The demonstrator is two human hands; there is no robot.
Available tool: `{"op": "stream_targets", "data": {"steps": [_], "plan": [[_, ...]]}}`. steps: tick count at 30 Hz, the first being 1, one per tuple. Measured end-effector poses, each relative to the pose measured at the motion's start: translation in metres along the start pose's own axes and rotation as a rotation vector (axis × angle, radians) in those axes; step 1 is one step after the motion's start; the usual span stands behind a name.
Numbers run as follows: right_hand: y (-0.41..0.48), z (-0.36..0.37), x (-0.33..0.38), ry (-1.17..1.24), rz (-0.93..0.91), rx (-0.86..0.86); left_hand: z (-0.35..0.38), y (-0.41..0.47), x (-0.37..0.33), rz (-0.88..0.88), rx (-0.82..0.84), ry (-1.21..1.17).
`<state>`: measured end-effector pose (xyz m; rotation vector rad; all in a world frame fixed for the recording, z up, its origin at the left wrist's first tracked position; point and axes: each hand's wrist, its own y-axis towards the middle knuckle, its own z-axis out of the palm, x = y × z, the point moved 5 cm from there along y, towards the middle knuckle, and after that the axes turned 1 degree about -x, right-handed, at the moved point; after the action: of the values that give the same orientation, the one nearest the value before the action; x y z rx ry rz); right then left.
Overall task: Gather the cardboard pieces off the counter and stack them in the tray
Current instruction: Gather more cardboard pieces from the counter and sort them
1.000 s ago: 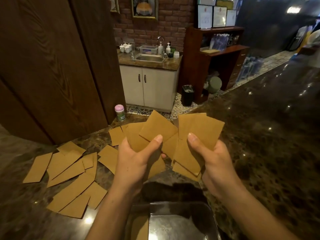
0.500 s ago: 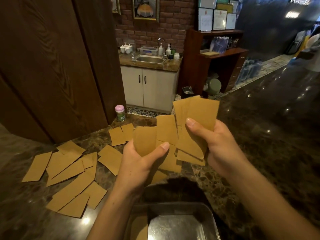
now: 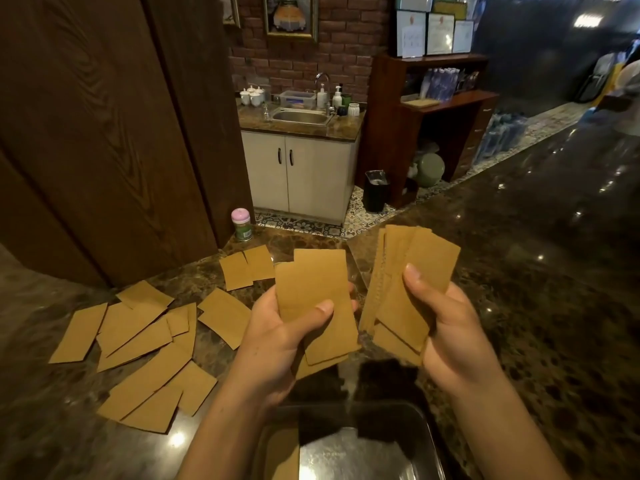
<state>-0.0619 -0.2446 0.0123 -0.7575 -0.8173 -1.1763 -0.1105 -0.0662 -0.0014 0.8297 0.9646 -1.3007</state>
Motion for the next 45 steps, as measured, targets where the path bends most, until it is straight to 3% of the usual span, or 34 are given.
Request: {"op": "stream_targets", "data": {"steps": [6, 15, 18, 20, 22, 26, 30, 34, 37, 38, 41, 42, 45], "plan": [[0.002, 0.002, -0.006, -0.262, 0.197, 0.161, 0.002, 0.0, -0.002, 0.032, 0.009, 0.143], [0.015, 0.019, 0.022, -0.372, 0.123, 0.185, 0.001, -0.006, 0.005, -0.05, -0.098, 0.127], [0.015, 0.024, 0.037, -0.342, -0.058, 0.239, 0.005, -0.009, 0.009, -0.108, -0.043, 0.032], [0.008, 0.028, 0.054, -0.409, -0.301, 0.325, 0.008, -0.013, 0.011, -0.172, -0.04, -0.056], [-0.003, 0.035, 0.07, -0.637, -0.581, 0.514, 0.007, -0.016, 0.011, -0.248, -0.051, -0.184], [-0.019, 0.038, 0.067, -1.336, -0.999, 0.853, -0.001, -0.019, 0.004, -0.326, -0.088, -0.285], [-0.028, 0.031, 0.054, -1.697, -1.182, 1.098, 0.001, -0.025, -0.01, -0.222, -0.064, -0.142], [-0.026, 0.032, 0.058, -1.862, -1.291, 1.211, 0.005, -0.029, -0.01, -0.156, -0.085, -0.038], [-0.017, 0.033, 0.067, -1.864, -1.076, 1.209, 0.001, -0.027, -0.01, -0.125, -0.145, -0.069], [-0.012, 0.036, 0.075, -1.845, -0.909, 1.164, -0.001, -0.026, -0.011, -0.119, -0.153, -0.085], [-0.002, 0.046, 0.104, -1.64, -0.185, 1.015, -0.006, -0.025, -0.012, -0.109, -0.172, -0.027], [0.001, 0.05, 0.112, -1.554, -0.047, 0.976, -0.005, -0.026, -0.012, -0.109, -0.161, 0.013], [0.013, 0.068, 0.12, -1.517, 0.09, 0.95, 0.005, -0.028, -0.01, -0.106, -0.069, 0.19]]}}
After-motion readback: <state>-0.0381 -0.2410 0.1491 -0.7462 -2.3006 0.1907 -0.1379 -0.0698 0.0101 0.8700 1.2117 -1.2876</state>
